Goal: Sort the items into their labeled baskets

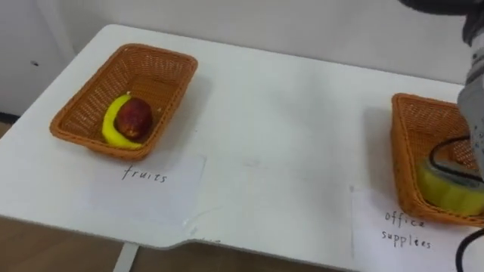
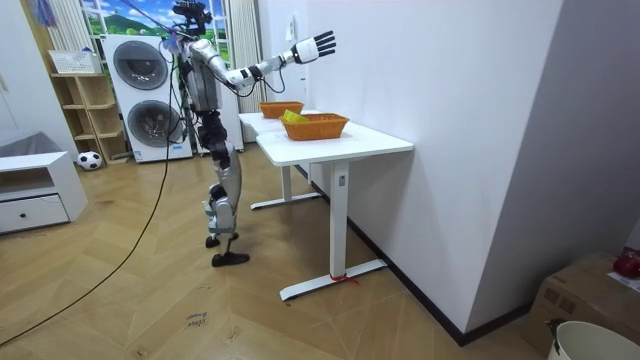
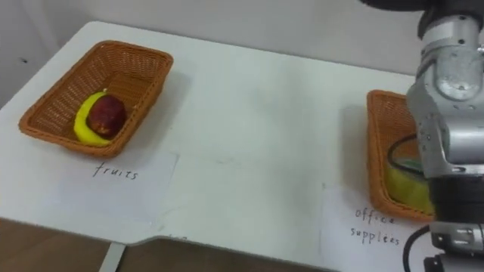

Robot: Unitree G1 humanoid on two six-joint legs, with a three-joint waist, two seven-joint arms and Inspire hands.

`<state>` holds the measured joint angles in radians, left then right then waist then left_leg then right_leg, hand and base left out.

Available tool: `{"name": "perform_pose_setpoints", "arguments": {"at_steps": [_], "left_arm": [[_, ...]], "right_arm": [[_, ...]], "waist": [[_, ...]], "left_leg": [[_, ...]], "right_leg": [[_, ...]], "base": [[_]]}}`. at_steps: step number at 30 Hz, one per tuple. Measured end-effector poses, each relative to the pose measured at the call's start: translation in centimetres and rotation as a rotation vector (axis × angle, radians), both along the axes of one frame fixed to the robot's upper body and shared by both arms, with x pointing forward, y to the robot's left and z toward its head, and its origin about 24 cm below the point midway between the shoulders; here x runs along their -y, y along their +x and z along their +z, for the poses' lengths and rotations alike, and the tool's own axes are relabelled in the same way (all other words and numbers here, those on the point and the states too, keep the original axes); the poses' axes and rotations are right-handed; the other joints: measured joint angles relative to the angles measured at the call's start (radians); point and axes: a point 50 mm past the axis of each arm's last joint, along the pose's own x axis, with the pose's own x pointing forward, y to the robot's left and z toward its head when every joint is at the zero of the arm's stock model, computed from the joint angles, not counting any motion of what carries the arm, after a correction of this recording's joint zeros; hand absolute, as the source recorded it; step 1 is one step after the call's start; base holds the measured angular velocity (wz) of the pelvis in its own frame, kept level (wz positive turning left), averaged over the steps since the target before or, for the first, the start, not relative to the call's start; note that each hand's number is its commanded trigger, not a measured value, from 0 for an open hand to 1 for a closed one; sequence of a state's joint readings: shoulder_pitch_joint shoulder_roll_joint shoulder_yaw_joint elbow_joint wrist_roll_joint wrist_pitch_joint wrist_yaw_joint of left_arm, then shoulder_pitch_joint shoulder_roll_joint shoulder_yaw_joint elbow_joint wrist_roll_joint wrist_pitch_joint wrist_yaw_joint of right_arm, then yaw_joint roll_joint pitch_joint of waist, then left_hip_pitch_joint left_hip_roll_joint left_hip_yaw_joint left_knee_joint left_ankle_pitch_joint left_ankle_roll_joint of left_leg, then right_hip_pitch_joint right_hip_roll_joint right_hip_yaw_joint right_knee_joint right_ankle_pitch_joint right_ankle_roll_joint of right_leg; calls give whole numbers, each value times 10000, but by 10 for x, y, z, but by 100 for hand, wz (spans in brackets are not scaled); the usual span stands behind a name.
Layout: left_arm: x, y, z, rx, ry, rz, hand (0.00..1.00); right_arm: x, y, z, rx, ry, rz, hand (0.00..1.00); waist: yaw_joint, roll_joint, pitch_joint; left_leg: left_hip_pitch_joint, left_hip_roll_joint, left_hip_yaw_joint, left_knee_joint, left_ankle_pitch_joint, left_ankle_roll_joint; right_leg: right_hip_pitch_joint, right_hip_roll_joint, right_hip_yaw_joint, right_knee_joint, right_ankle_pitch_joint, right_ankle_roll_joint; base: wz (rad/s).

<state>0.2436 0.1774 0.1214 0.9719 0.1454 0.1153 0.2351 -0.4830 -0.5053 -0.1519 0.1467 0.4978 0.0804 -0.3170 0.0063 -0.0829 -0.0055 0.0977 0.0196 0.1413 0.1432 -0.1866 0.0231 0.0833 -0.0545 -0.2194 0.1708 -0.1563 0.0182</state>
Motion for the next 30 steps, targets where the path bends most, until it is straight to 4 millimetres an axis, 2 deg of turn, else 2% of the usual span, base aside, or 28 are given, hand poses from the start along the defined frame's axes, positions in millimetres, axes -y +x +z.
{"name": "perform_pose_setpoints", "arguments": {"at_steps": [2,6,10,13,17,20,24,27,30], "left_arm": [[0,-1,0,104,-21,25,0],[0,-3,0,87,-12,29,0],[2,-1,0,276,-69,-33,0],[3,-4,0,212,-87,33,0],[3,-6,0,249,-93,128,0],[0,-6,1,276,-28,129,0],[0,-8,1,247,22,150,0],[-1,-10,1,192,189,259,0],[-1,-13,1,194,121,462,0]], "right_arm": [[15,-7,1,172,468,-710,0],[31,-17,-2,405,718,-1589,0],[54,-35,-32,-386,1055,-2596,0],[62,-44,-42,-671,1344,-3054,0],[83,-63,-51,-561,2569,-4199,0],[97,-82,-62,-738,3113,-5334,0],[108,-102,-79,-1216,3230,-6532,0],[113,-118,-105,-2000,3613,-7427,0],[113,-132,-125,-2486,4291,-8111,0]], "waist": [[-211,42,-13],[-354,166,-14],[-515,189,18],[-658,281,53],[-906,228,65],[-938,89,53],[-956,-6,59],[-954,-55,38],[-1154,25,15]], "left_leg": [[7,69,201,-1,-15,-24],[21,174,410,16,-44,-74],[0,259,536,51,-78,-129],[5,287,733,-3,-80,-134],[18,285,741,-24,-82,-140],[31,282,751,-91,-89,-156],[122,290,886,-124,-122,-199],[181,375,998,-145,-179,-262],[181,387,992,-145,-193,-267]], "right_leg": [[-55,66,177,3,22,-36],[-138,164,282,7,79,-129],[-225,226,294,20,100,-163],[-335,245,326,61,117,-190],[-332,261,361,-12,116,-190],[-356,301,427,-39,115,-189],[-334,357,561,-43,116,-190],[-322,423,672,-38,117,-192],[-335,433,646,-35,117,-192]], "base": [[-17],[-21],[-11],[-17],[-1],[-3],[-11],[-15],[-2]]}}
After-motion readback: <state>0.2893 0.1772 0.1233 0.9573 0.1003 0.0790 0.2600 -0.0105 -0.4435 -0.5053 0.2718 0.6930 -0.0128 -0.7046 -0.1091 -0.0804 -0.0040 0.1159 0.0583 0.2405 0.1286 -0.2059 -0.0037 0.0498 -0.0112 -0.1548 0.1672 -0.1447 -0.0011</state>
